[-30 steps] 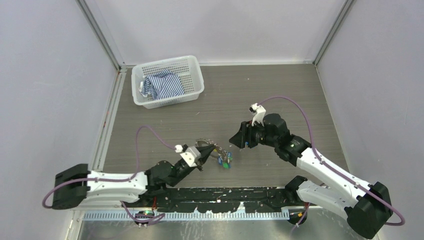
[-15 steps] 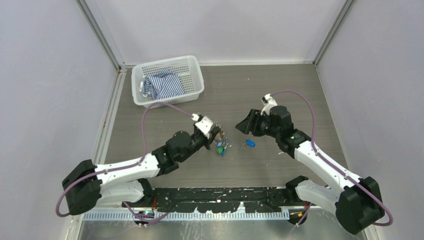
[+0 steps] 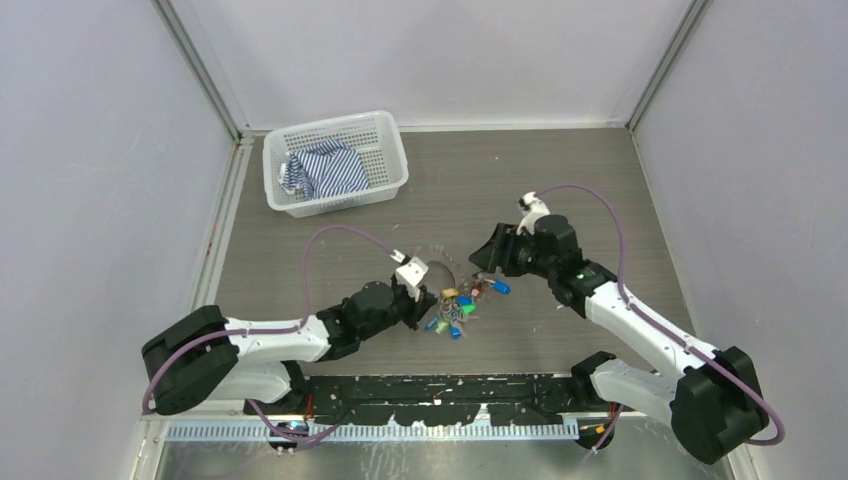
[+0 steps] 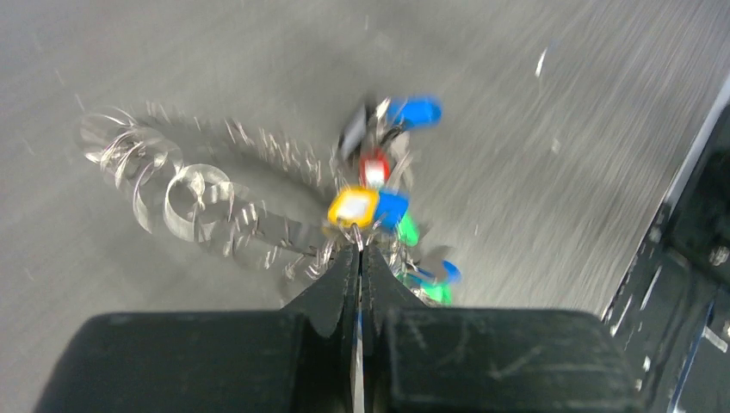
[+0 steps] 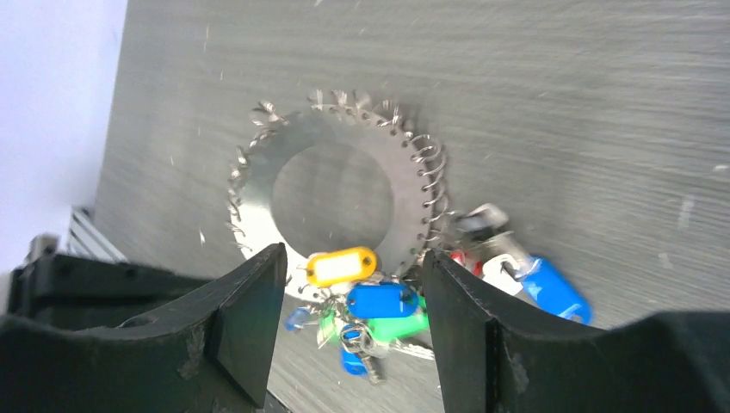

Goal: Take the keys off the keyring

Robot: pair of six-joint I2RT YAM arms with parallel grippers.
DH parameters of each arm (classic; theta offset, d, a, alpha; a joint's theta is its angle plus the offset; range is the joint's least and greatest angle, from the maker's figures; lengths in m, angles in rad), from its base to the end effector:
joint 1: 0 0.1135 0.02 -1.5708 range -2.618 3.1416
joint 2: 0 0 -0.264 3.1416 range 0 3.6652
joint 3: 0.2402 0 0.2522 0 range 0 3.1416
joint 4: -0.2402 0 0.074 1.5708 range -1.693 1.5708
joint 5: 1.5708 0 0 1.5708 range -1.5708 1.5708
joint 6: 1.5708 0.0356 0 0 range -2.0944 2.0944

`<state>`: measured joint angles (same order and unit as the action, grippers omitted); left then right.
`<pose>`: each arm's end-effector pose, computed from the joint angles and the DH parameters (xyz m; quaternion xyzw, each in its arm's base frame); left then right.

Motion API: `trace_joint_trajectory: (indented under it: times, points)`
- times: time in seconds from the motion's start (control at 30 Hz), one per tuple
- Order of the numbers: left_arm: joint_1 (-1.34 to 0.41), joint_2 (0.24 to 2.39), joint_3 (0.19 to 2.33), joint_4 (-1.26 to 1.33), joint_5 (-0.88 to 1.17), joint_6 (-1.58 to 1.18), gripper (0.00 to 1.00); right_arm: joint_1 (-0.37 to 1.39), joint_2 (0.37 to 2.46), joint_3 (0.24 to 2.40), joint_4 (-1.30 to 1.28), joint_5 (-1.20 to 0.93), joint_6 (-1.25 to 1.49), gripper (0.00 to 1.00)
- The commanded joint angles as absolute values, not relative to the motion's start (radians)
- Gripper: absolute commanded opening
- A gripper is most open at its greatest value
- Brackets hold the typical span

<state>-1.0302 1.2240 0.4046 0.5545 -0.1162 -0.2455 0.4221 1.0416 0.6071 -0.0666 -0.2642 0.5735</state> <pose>0.1306 -0.2096 0.1951 0.2706 0.7462 -0.3241 0.5147 0.2053 0.1024 0.2406 -0.0024 0.8555 0.3408 0.3898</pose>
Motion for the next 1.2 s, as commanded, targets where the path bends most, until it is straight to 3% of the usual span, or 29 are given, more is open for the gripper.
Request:
trace_joint_trajectory:
  times: [0.0, 0.2, 0.6, 1.17]
  points:
    - [-1.04, 1.198, 0.325, 0.637, -0.154, -0.326, 0.0, 0.569, 1.069, 0.593, 0.034, -0.184, 0.471, 0.64]
    - [-1.04, 1.133, 0.225, 0.62, -0.183, -0.331, 0.0, 0.655, 1.184, 0.539, 0.253, -0.229, 0.446, 0.6]
    - [-1.037, 1.114, 0.178, 0.642, -0.214, -0.272, 0.0, 0.721, 1.434, 0.72, 0.178, -0.389, 0.324, 0.49]
    - [-0.999, 1.081, 0.183, 0.538, -0.212, -0.281, 0.0, 0.831, 1.608, 0.82, 0.099, -0.328, 0.178, 0.45]
